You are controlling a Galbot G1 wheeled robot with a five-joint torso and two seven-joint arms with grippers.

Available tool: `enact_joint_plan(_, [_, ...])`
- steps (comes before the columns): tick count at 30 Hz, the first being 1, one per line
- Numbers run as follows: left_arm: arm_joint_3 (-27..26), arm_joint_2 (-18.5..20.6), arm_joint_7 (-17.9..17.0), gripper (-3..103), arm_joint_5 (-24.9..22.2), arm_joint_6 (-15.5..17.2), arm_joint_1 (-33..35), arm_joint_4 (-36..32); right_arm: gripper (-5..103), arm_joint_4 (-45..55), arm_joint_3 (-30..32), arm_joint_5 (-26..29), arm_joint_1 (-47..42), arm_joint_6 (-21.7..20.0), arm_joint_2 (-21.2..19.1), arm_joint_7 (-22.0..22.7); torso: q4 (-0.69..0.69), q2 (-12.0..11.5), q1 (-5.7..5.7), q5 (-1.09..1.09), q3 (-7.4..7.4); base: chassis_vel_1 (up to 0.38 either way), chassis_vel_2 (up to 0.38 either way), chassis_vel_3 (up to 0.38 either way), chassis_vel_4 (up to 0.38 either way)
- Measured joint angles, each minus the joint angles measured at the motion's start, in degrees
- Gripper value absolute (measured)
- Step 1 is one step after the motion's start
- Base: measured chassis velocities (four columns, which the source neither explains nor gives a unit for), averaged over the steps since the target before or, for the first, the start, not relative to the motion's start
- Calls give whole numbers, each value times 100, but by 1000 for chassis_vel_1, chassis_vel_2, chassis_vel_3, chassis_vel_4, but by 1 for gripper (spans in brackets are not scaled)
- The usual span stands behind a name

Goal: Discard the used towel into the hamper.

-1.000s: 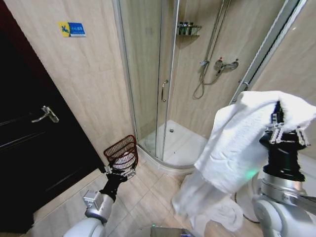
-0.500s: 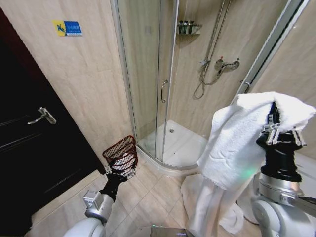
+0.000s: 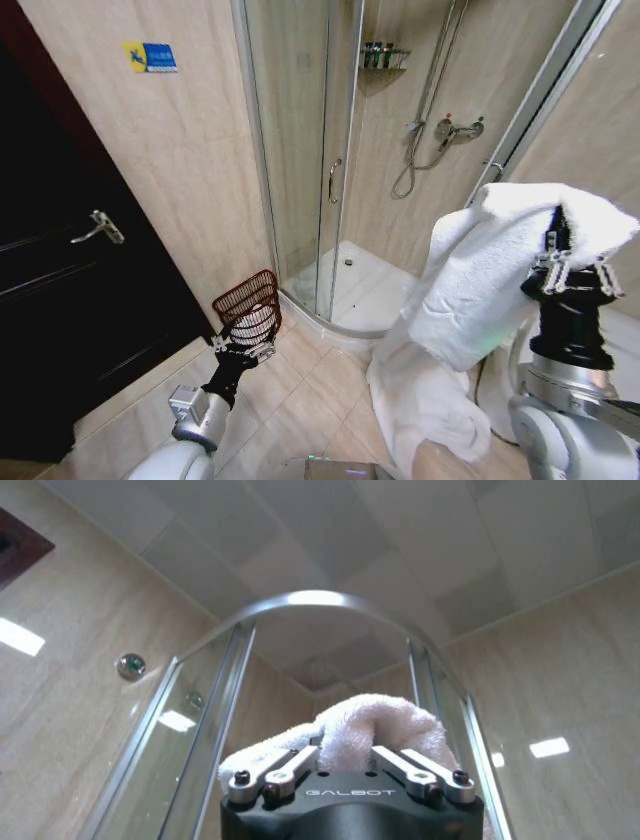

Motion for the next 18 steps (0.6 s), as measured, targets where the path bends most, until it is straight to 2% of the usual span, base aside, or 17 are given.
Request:
enact_joint_plan(4, [0, 0, 0, 100, 0, 0, 0, 0, 10, 0, -2, 0, 0, -27, -35, -4, 0, 1, -1, -1, 0, 46, -71, -52, 59])
enact_joint_plan(18, [0, 0, 0, 100, 0, 0, -1, 0, 10, 0, -81, 124, 113, -71, -247, -92, 0, -4, 5, 0, 2, -1, 18, 23, 1])
